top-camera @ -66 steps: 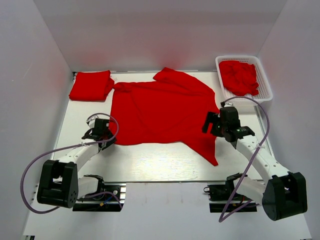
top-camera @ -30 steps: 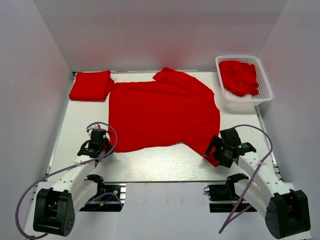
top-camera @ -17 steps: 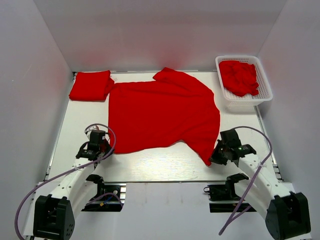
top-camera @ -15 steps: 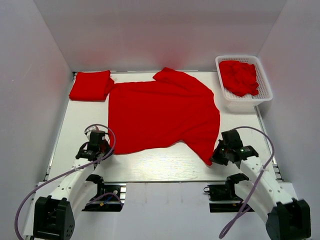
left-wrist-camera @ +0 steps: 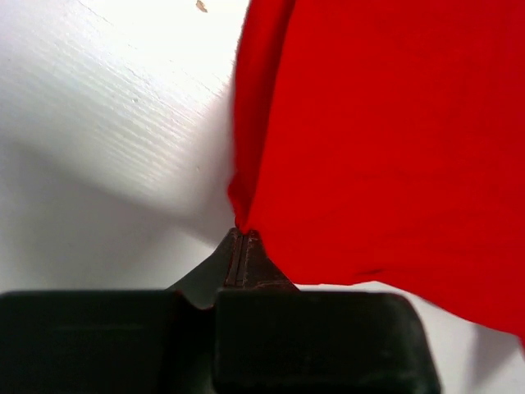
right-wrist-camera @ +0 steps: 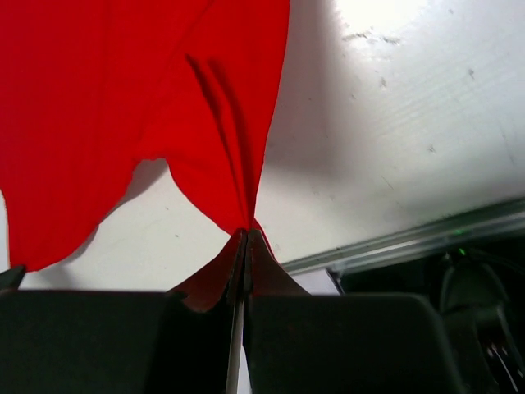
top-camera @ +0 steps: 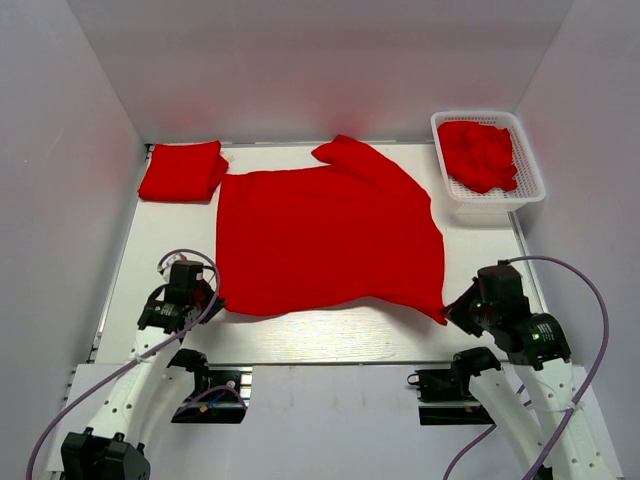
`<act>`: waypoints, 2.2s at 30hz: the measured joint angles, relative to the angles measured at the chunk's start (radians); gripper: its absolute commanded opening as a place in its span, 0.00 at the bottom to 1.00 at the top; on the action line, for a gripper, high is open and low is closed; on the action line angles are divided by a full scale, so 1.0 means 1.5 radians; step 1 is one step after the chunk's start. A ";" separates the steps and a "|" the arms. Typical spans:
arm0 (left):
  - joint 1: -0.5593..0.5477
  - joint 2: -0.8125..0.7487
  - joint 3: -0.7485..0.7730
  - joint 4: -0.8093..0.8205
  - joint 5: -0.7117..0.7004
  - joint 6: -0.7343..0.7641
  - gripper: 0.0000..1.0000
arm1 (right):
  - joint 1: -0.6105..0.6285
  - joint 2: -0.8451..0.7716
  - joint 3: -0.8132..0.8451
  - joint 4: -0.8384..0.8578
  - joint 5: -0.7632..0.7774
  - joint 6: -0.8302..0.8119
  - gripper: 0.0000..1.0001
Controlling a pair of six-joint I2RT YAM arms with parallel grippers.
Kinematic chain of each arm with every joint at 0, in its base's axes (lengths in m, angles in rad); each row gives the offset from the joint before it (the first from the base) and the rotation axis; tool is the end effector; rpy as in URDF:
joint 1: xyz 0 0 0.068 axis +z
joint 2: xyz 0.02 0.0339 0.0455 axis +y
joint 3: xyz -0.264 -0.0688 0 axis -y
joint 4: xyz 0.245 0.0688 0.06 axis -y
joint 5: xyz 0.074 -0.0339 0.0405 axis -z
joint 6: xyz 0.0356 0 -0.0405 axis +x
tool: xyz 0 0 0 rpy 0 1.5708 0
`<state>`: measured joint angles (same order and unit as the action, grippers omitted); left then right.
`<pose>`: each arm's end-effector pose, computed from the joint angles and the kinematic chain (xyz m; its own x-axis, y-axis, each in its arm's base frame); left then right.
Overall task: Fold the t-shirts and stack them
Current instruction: Grap the side of the flattened tshirt closest away from the robot with both arms, then fold the flattened tshirt in 1/3 of the way
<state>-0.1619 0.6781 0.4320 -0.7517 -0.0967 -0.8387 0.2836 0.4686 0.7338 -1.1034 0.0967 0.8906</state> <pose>0.1249 -0.0169 0.1857 -0.6352 -0.6464 -0.4227 -0.5441 0.7630 -0.3490 0.0762 0.0186 0.2735 -0.6172 0.6261 -0.4764 0.4187 0.7741 0.4748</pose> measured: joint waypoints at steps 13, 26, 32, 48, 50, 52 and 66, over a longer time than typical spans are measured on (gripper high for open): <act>0.000 -0.045 0.029 -0.035 0.000 -0.043 0.00 | -0.001 0.042 -0.029 0.024 0.016 -0.048 0.00; 0.005 0.132 0.071 0.085 -0.033 -0.041 0.00 | -0.001 0.263 -0.021 0.303 0.025 -0.130 0.00; 0.006 0.219 0.118 0.131 -0.042 -0.035 0.00 | -0.001 0.329 0.047 0.371 0.058 -0.162 0.00; 0.006 0.409 0.234 0.214 -0.095 -0.009 0.00 | -0.018 0.504 0.158 0.479 0.092 -0.232 0.00; 0.006 0.418 0.242 0.219 -0.102 -0.003 0.00 | -0.022 0.519 0.165 0.489 0.092 -0.238 0.00; 0.006 0.426 0.251 0.226 -0.107 0.006 0.00 | -0.027 0.533 0.174 0.499 0.090 -0.249 0.00; 0.006 0.521 0.294 0.252 -0.121 0.024 0.00 | -0.037 0.650 0.249 0.561 0.050 -0.336 0.00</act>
<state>-0.1532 1.4593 0.8726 -0.3740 -0.2783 -0.8021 0.2283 1.4429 1.1076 -0.2626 0.1719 0.3859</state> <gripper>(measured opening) 0.027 0.009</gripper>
